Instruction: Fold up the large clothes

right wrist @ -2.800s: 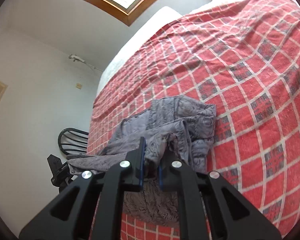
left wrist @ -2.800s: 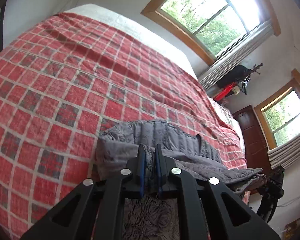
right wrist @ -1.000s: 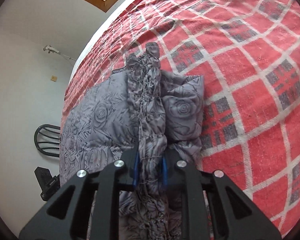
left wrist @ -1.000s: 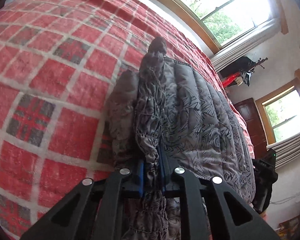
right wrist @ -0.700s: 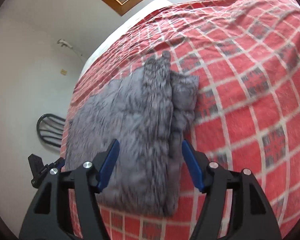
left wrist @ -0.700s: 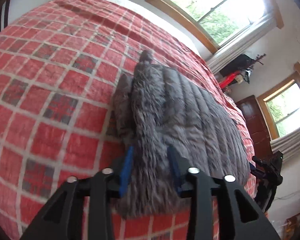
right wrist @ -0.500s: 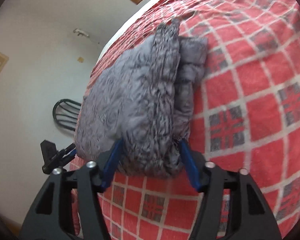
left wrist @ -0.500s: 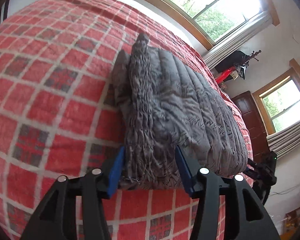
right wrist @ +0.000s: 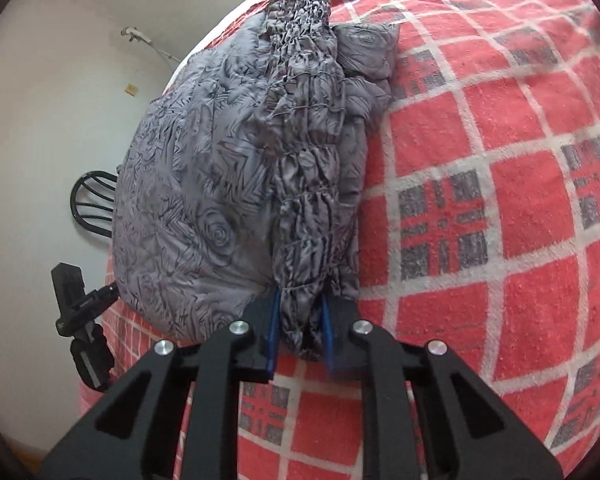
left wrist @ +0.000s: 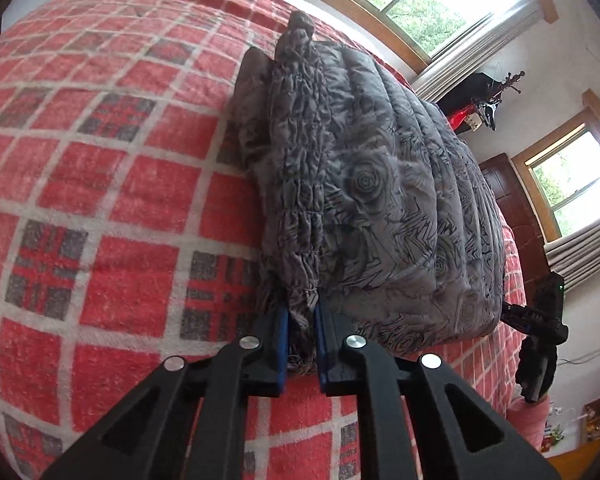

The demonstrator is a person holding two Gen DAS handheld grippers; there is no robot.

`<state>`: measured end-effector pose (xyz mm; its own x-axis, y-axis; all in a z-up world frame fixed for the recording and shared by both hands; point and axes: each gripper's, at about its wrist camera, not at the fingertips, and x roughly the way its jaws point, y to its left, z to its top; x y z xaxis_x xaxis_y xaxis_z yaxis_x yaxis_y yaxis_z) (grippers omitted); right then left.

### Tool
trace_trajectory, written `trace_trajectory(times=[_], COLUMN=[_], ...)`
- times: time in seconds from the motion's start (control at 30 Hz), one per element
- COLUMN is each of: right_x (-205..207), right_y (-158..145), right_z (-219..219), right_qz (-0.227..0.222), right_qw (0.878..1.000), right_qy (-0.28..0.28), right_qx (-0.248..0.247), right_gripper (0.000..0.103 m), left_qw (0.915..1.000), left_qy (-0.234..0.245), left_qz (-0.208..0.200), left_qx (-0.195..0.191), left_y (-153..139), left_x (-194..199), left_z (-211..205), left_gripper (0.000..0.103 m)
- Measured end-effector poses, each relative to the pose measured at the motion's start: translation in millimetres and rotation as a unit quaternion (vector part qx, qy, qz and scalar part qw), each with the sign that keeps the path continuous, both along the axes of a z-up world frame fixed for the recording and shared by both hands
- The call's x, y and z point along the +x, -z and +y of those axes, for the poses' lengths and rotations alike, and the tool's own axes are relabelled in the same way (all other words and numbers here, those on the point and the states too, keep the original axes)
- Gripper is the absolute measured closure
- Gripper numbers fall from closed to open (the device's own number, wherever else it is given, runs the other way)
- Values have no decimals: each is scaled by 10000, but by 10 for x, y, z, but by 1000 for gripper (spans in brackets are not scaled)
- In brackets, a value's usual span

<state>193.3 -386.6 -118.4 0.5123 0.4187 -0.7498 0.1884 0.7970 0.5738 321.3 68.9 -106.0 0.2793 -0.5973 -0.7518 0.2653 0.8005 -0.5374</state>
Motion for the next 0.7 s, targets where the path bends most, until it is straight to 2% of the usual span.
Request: trace_trajectory(times=[0.1,0.13,0.17,0.23,0.3,0.43,0.57,0.7], right_x=[-81,-143,-213,-350,-448,-357,-88,79], right_y=[-121,-178,-273,-482,-686,-910,-802,-552], right_z=[21,6,11,58,132,448,729,852], right_qz=[-55,-49,-46,-224,-501,-747,-547,-261], right_qw=[9995,9991,9979,9938,9923,9913,9900,9898], right_qy=[41,118,248,477,475,103,-322,-453], right_qx=[-323,-414,-596,-975,-1028,-1080,-1261,-1327], right_gripper=[79,70,60,59,59,59,59,60], left_qw=[9998,9995,9989,9966,9942,9936,9928,9897], left_qy=[-4,-82,-209,-416,-426,44,413,594], left_qz=[23,32,-38,-383,-755,-978,-891,-786], left_qx=[201,292,413,593,632,563,680,1038], left_y=[-86,-170,-260,-465,-682,-868,-776,-525], left_x=[-15,-52,-93,-213,-346,-438,-419,-365], left_z=[-23,-8,11,20,-62,-472,-895,-1079], left_gripper=[85,81,72,72,72,72,72,72])
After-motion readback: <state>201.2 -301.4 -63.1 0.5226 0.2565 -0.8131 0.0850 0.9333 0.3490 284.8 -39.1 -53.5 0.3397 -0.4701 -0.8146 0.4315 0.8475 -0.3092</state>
